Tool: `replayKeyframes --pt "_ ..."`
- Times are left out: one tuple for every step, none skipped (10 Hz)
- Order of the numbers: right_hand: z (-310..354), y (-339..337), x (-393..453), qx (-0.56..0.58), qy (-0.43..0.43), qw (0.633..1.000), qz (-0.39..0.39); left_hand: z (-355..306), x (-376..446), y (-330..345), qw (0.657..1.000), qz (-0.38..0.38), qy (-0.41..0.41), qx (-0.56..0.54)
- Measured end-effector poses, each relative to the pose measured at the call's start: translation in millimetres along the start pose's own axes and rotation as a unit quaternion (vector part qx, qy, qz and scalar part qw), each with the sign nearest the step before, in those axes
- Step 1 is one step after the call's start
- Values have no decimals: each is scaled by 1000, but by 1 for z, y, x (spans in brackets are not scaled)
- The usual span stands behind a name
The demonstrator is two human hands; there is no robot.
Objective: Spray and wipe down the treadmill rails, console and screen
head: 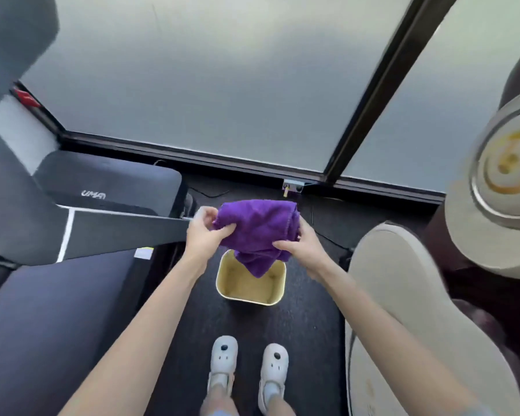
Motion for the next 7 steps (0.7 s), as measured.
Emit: replayKeyframes --pt "-50 -12 24 -39 38 998 -42 50 26 29 995 47 -39 85" --pt "-92 -14 40 -67 69 992 -77 91 43 56 983 81 -48 156" --pt "-129 -13 53 -80 97 987 -100 125 56 69 973 77 -68 209" --pt "-160 -12 61 -85 142 980 -115 148 64 84 962 107 -69 242" --pt "-184 -17 57 -95 196 966 -139 162 67 87 939 105 -64 320" --pt "-183 -27 52 -181 181 950 -177 151 64 85 920 73 -31 384" --pt "-169 -22 60 -177 135 959 -175 137 61 86 902 76 16 424"
Point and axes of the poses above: each hand's wrist, its own x-axis towards the middle knuckle, its own y-axis out of the palm, z = x × y, the point moved 8 cm from there along x, towards the middle knuckle, and after that the axes turned 9 degrees about x, right-handed, at the moved point
